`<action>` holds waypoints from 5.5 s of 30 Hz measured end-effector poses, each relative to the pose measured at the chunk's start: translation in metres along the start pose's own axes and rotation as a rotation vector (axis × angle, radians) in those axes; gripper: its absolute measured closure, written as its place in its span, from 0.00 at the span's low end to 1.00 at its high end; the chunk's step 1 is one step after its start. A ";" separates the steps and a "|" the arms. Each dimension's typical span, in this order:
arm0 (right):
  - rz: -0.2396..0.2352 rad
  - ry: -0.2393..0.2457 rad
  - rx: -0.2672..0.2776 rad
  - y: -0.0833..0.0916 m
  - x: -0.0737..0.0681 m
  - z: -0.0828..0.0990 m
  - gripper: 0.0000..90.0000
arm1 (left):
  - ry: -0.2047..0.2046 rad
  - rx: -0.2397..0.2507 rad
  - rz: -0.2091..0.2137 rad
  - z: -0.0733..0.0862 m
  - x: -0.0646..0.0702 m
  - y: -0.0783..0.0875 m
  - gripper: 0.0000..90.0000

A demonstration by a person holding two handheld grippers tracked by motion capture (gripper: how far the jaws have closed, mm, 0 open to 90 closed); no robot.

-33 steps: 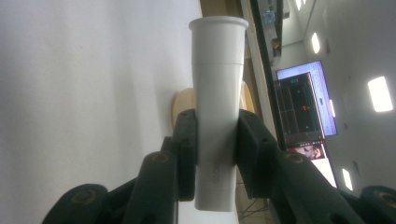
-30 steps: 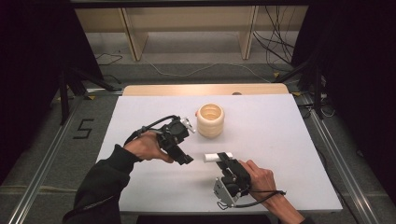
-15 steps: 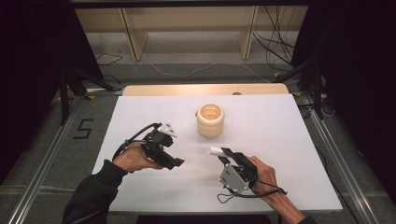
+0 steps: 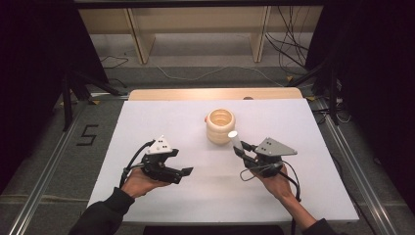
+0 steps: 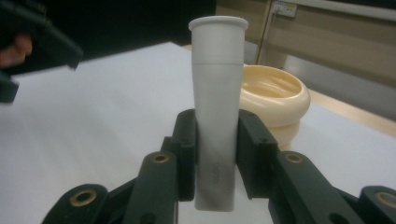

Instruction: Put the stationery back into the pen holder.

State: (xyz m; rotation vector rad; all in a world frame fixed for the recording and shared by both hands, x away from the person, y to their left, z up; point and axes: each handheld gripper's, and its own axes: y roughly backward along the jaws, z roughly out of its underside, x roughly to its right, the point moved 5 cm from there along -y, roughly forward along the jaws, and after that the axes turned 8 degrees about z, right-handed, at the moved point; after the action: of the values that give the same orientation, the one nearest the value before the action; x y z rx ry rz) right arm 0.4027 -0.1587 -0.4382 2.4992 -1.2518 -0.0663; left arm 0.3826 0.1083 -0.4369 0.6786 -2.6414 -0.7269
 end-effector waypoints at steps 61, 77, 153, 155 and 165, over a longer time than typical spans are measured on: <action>0.083 -0.235 -0.029 -0.123 0.042 -0.045 0.79 | 0.040 0.236 -0.119 0.032 0.005 0.023 0.17; 0.107 -0.221 -0.091 -0.133 0.039 -0.034 0.78 | 0.050 0.240 -0.120 0.032 0.003 0.023 0.17; -0.074 -0.210 -0.116 0.045 0.000 0.037 0.22 | 0.069 0.228 -0.097 0.034 0.002 0.027 0.17; -0.074 -0.212 -0.112 0.047 0.000 0.039 0.22 | 0.069 0.228 -0.096 0.034 0.003 0.027 0.17; -0.063 -0.221 -0.095 0.052 0.003 0.039 0.22 | 0.066 0.233 -0.096 0.033 0.002 0.027 0.17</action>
State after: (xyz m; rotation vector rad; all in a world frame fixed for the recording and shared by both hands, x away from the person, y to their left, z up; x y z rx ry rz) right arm 0.3575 -0.2007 -0.4576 2.5011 -1.2205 -0.4174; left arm 0.3570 0.1409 -0.4490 0.8817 -2.6718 -0.4163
